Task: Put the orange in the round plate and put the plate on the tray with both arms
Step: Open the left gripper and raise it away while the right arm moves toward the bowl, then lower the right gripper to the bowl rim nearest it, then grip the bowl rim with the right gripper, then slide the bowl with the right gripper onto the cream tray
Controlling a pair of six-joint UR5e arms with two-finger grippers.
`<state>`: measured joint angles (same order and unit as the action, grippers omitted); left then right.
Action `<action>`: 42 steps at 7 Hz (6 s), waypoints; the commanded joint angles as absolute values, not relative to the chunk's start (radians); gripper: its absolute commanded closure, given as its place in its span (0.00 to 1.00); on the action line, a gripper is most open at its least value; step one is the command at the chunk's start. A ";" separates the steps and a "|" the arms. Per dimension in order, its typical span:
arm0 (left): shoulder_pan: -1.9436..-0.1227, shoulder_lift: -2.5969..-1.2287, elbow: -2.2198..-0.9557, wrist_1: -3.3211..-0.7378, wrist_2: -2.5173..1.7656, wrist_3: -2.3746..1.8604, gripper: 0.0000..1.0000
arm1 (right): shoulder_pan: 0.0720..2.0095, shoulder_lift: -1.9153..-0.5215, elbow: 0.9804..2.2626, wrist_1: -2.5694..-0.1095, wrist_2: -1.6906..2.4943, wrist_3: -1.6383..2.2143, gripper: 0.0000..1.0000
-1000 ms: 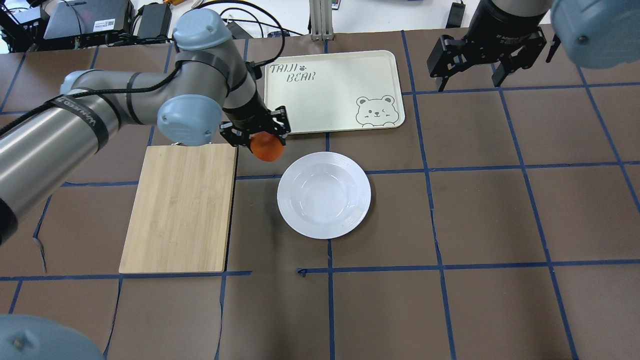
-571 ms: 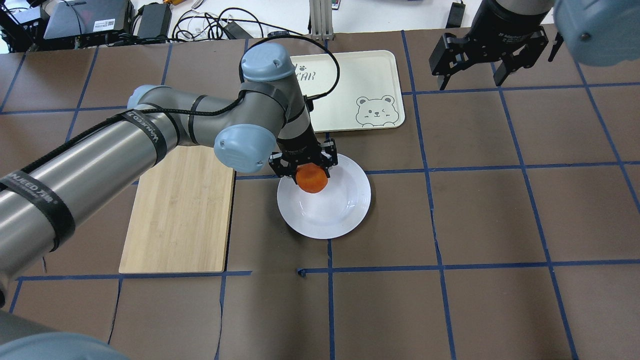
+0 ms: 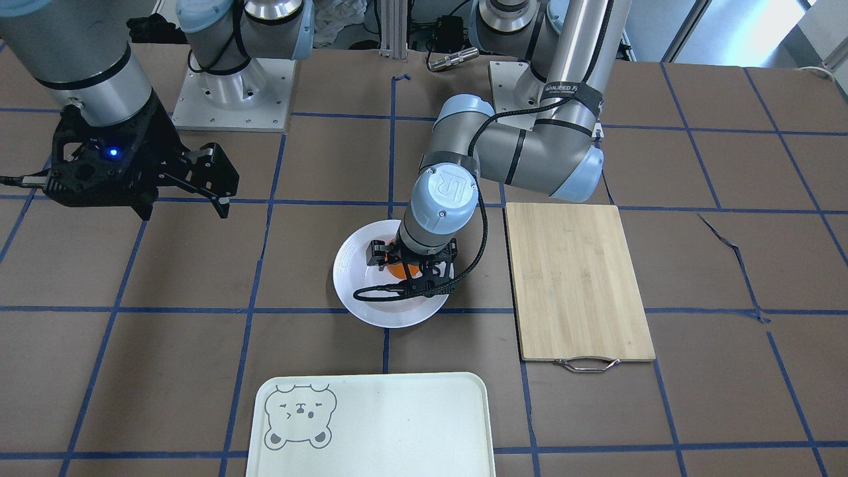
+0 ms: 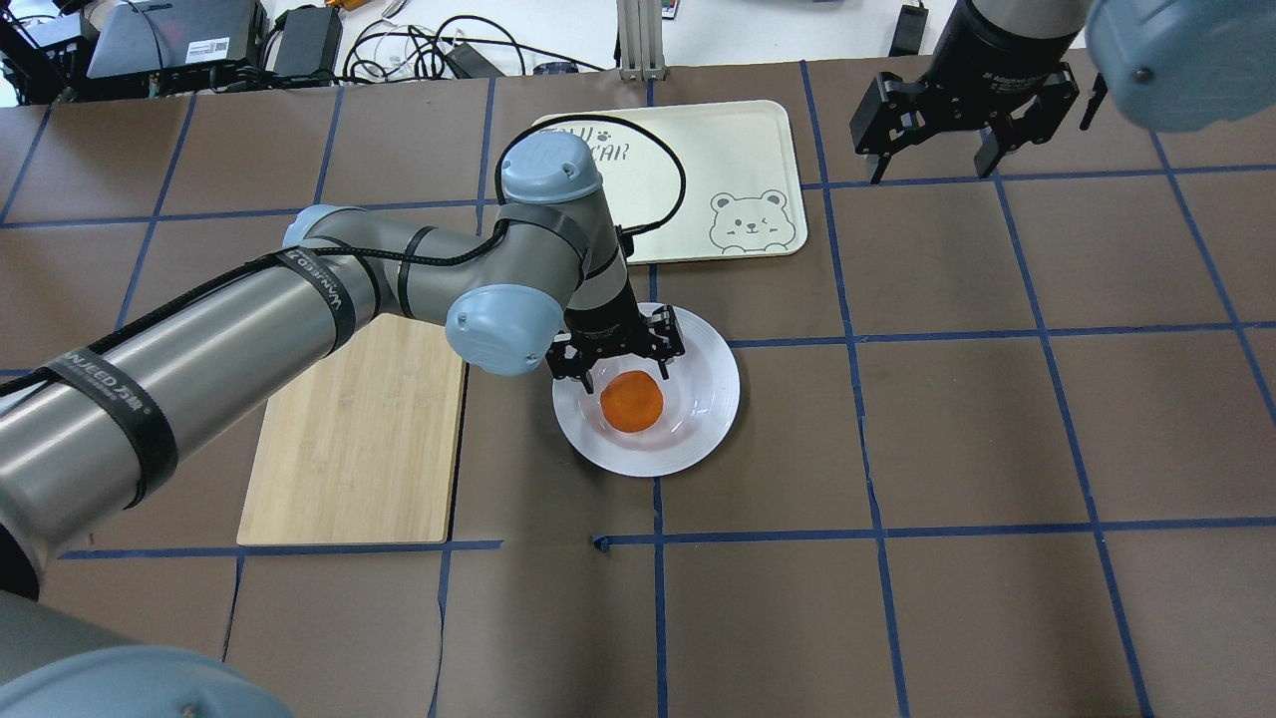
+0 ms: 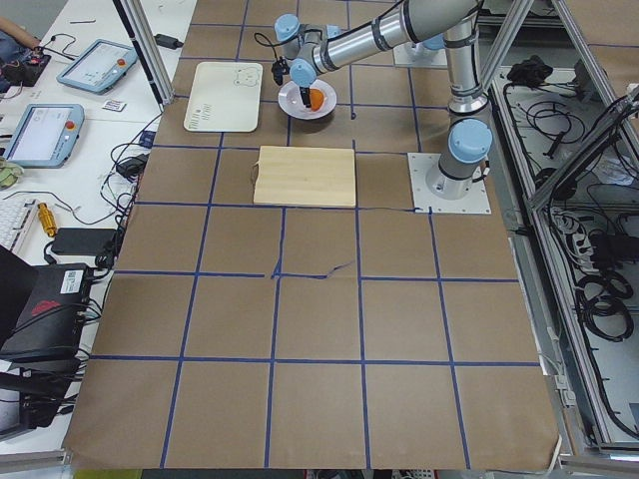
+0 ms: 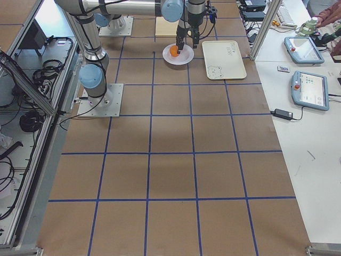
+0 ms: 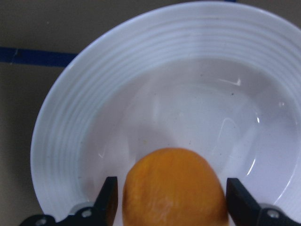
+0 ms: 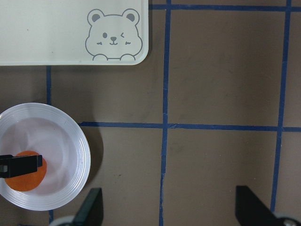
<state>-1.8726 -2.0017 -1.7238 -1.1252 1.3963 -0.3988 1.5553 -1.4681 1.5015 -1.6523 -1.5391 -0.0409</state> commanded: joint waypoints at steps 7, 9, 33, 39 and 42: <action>-1.618 -1.588 -1.485 -1.651 1.583 -0.161 0.00 | 1.592 -1.261 1.667 -1.770 -1.243 0.183 0.00; -1.614 -1.572 -1.486 -1.612 1.580 -0.126 0.00 | 1.603 -1.246 1.956 -2.280 -1.083 0.192 0.00; -1.614 -1.566 -1.502 -1.557 1.578 -0.118 0.00 | 1.560 -0.909 1.483 -2.500 -1.017 0.371 0.99; -1.615 -1.566 -1.502 -1.557 1.577 -0.117 0.00 | 1.563 -0.781 1.398 -2.511 -1.034 0.393 0.45; -1.615 -1.566 -1.500 -1.554 1.577 -0.118 0.00 | 1.552 -0.791 1.327 -2.499 -1.193 0.321 0.08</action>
<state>-1.6152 -1.5662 -1.5009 -1.5556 1.5769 -0.1180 1.5591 -0.7858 1.3614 -2.5079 -1.1293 0.3691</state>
